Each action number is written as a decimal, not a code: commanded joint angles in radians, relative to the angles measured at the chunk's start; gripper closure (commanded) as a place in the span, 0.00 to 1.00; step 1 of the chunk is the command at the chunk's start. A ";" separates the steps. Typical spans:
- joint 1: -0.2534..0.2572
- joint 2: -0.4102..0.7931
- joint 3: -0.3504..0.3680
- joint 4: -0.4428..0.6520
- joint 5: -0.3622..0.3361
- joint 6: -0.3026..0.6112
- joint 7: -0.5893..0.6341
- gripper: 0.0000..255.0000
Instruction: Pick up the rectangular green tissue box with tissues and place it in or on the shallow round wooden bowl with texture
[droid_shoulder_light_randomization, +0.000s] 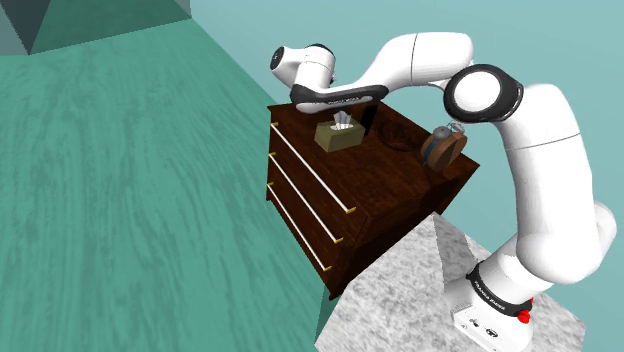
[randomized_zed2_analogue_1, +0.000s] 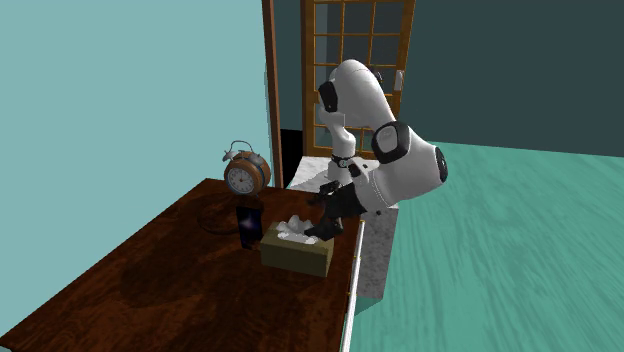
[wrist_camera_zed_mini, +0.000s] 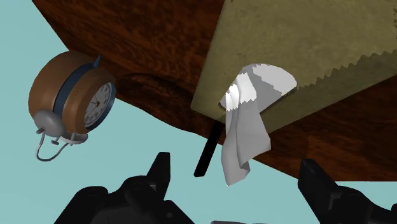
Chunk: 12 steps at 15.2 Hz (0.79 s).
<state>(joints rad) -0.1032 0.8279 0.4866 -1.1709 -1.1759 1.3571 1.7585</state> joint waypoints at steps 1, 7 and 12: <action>-0.002 0.017 -0.012 0.017 -0.009 0.001 0.005 0.00; -0.050 -0.002 -0.016 -0.056 -0.013 0.056 0.027 0.00; -0.050 -0.002 -0.016 -0.056 -0.013 0.056 0.027 0.00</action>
<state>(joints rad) -0.1531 0.8260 0.4703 -1.2267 -1.1891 1.4126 1.7849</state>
